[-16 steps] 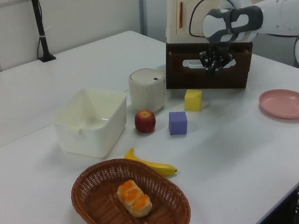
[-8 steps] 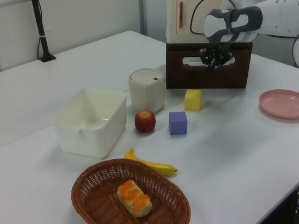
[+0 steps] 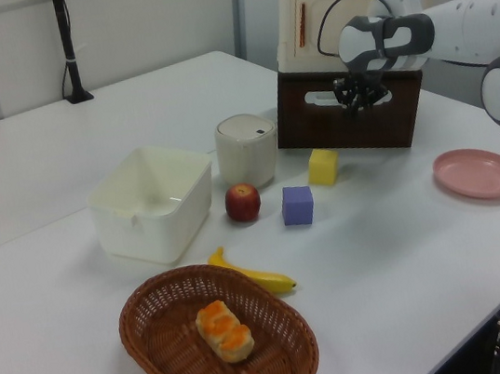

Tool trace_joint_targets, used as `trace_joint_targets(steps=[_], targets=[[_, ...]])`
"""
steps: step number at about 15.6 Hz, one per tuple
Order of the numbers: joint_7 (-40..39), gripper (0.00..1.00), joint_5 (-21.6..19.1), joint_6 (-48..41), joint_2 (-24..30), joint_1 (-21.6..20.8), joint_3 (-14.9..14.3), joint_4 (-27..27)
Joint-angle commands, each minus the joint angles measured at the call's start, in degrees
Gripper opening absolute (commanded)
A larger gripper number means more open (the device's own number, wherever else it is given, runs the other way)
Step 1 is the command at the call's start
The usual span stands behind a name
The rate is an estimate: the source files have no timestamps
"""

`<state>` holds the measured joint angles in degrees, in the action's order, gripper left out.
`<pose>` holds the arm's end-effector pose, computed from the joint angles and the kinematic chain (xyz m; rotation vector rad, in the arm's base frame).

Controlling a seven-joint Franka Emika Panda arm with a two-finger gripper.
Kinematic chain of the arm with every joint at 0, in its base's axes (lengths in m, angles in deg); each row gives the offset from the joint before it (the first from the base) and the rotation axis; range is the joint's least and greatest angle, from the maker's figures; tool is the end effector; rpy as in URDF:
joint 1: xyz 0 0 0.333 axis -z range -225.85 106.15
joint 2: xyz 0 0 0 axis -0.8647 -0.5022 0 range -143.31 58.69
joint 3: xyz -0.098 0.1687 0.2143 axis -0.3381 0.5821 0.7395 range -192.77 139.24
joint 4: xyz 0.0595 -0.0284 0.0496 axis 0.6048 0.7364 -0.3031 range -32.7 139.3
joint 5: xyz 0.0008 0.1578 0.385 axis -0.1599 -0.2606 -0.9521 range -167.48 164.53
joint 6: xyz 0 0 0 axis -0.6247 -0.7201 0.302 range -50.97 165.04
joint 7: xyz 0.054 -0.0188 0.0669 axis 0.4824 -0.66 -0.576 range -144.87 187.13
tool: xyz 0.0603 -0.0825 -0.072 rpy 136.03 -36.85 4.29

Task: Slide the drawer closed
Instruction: 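Push the drawer front inward into the wooden cabinet, then press the drawer fully shut with the gripper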

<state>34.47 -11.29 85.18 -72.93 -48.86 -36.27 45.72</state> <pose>0.7154 -0.2403 0.3785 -2.8828 0.9690 -0.6113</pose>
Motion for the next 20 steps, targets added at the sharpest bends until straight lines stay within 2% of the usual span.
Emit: trace_joint_targets(steps=[1, 12, 17, 20], targets=[[0.37, 0.19, -2.83, 6.17, -1.8, -0.27, -0.69, -2.0], [-0.42, 0.19, -2.22, 6.63, -1.46, 0.09, -0.52, -1.57], [-1.65, 0.19, 1.99, 4.88, 1.35, -4.47, 1.32, 3.97], [-1.39, 0.19, 4.45, -0.04, 2.58, -5.8, 4.05, 3.88]])
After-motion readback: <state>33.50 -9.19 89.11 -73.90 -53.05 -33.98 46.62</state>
